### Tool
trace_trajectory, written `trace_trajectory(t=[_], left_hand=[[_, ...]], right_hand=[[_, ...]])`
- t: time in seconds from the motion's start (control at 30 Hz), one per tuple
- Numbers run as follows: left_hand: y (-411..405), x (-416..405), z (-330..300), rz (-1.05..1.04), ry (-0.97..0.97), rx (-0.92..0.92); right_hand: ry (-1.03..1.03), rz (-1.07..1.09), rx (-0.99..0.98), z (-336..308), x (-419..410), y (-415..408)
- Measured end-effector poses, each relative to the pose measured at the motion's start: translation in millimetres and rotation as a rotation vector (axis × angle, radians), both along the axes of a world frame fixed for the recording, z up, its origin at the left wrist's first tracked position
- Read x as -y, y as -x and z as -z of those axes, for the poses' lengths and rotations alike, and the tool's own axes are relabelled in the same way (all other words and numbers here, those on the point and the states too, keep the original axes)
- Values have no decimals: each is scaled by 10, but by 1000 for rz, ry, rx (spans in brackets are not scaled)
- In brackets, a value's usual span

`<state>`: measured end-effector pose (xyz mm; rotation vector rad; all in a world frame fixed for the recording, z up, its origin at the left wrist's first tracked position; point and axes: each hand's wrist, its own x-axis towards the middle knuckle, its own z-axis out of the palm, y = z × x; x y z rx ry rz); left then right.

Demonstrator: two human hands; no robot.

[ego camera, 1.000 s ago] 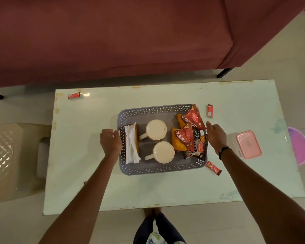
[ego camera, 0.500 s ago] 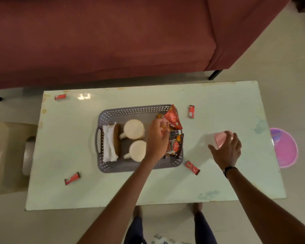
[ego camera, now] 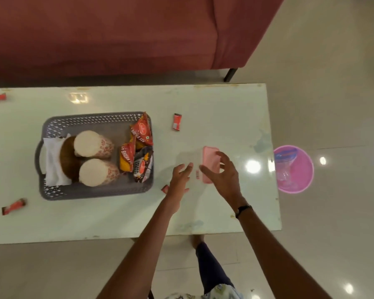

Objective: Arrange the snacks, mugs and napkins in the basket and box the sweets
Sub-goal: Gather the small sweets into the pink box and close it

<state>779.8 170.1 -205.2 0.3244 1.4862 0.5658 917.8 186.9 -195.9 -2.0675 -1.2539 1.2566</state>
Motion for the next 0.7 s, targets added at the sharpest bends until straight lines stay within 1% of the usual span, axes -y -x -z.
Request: trace_trajectory(t=[0.1, 0.13, 0.23, 0.3, 0.43, 0.6, 0.7], left_hand=[[-96, 6, -11, -1, -34, 168], [-123, -11, -15, -13, -53, 192], [-188, -57, 3, -89, -67, 112], [-194, -55, 56, -132, -65, 84], [-92, -52, 134, -174, -123, 189], [3, -162, 157, -187, -86, 273], [-5, -199, 132, -140, -36, 233]], right_hand=[[39, -71, -143, -149, 59, 0], [55, -78, -177, -180, 73, 3], [138, -31, -318, -222, 36, -40], [198, -36, -395, -222, -36, -99], [269, -54, -589, -222, -168, -196], [306, -91, -615, -205, -191, -187], [324, -86, -620, -145, -200, -172]])
